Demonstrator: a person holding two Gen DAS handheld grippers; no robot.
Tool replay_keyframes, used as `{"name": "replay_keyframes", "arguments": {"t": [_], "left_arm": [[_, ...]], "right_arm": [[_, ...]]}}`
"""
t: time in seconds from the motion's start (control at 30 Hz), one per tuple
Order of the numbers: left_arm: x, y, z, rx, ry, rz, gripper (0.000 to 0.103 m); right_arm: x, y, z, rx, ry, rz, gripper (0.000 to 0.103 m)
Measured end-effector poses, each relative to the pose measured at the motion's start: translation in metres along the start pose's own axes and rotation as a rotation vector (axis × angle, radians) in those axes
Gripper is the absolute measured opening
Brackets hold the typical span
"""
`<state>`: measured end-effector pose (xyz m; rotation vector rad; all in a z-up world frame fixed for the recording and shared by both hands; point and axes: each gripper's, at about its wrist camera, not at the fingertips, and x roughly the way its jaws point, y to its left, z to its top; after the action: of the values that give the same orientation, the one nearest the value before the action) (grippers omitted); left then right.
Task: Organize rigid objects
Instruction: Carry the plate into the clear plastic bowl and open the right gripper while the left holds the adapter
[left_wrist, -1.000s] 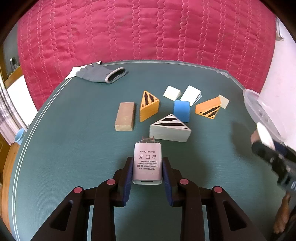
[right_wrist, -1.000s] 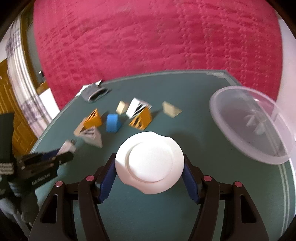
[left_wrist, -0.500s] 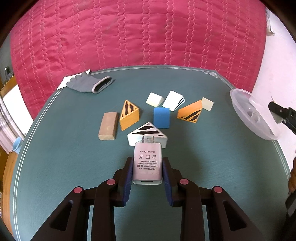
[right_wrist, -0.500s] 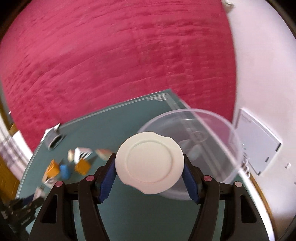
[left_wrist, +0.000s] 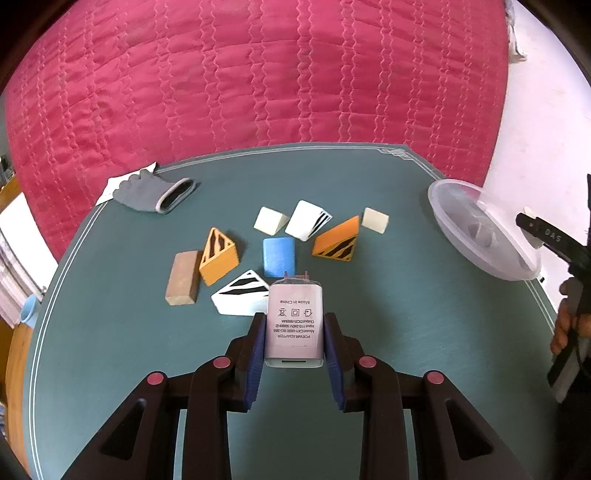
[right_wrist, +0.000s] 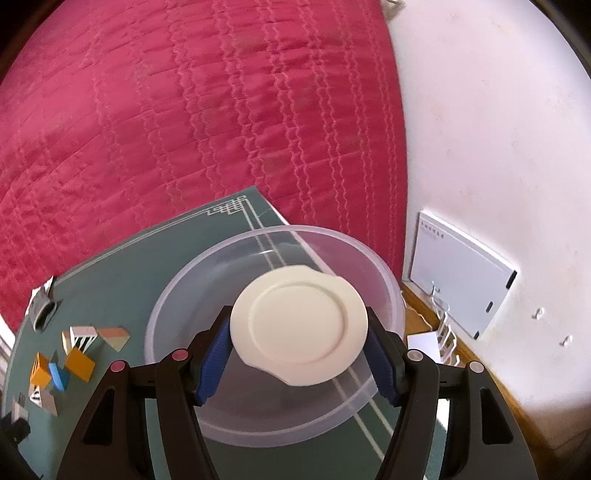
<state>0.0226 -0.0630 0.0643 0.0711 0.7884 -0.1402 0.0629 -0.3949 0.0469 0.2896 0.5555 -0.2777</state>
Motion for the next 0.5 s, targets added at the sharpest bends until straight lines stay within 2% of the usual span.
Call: {"name": "replay_keyframes", "arguments": {"t": [0.5], "left_arm": [[-0.003, -0.041, 0.019, 0.068, -0.040, -0.063, 0.032]], "right_arm": [[-0.001, -0.015, 0.003, 0.058, -0.033, -0.041, 0.068]]}}
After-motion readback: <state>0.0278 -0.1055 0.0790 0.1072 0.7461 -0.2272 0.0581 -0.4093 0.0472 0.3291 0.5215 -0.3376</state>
